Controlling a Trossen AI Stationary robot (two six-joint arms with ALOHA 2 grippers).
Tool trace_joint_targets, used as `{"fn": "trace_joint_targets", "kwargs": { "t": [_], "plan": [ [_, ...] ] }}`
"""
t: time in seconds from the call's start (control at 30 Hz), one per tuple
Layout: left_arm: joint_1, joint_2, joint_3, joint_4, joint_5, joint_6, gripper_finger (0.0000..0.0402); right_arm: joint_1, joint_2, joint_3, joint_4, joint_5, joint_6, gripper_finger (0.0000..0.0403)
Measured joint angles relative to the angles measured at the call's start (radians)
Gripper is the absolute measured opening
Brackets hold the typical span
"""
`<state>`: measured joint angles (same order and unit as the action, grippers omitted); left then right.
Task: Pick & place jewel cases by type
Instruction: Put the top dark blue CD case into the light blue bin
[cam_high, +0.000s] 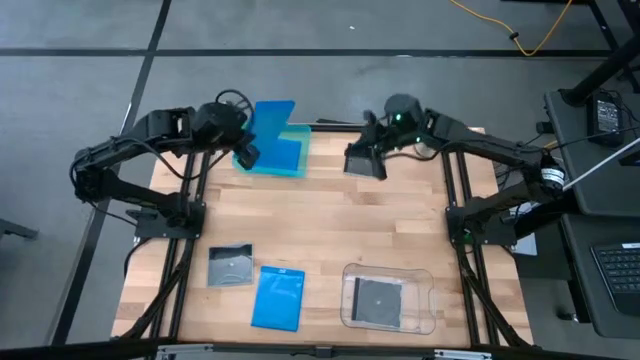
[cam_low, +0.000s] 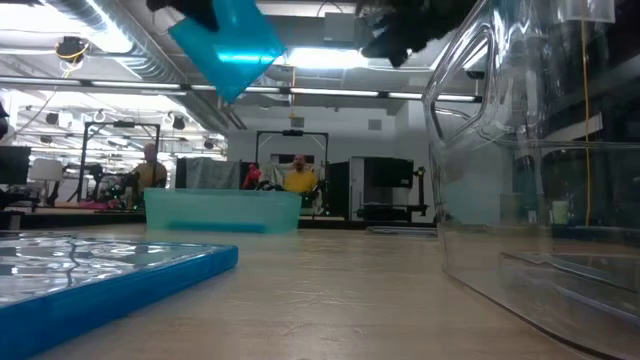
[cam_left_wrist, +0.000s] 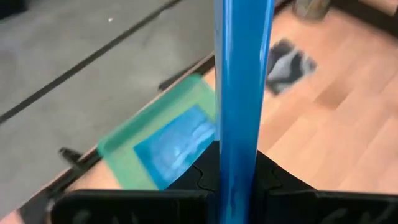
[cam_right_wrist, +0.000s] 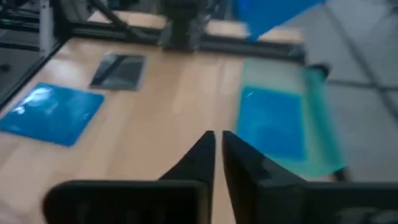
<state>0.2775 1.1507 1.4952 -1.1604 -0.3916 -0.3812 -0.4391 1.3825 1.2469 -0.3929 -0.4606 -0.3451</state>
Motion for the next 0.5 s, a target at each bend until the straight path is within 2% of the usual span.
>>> {"fn": "trace_joint_targets", "kwargs": {
  "t": [0.1, 0.3, 0.4, 0.5],
  "plan": [
    [0.0, 0.01, 0.0, -0.012, 0.014, 0.052, 0.0018, -0.024, 0.019, 0.097, -0.022, -0.004, -0.05, 0.0087],
    [0.0, 0.028, 0.0, -0.011, 0.07, 0.149, 0.0018, -0.073, 0.145, 0.353, -0.117, -0.036, 0.017, 0.0194],
    [0.0, 0.034, 0.0, -0.011, 0.114, 0.203, 0.0018, -0.085, 0.22, 0.465, -0.176, -0.022, 0.027, 0.0221],
    [-0.001, 0.037, 0.0, -0.011, 0.15, 0.245, 0.0018, -0.086, 0.293, 0.546, -0.247, -0.016, 0.025, 0.023]
  ]
}}
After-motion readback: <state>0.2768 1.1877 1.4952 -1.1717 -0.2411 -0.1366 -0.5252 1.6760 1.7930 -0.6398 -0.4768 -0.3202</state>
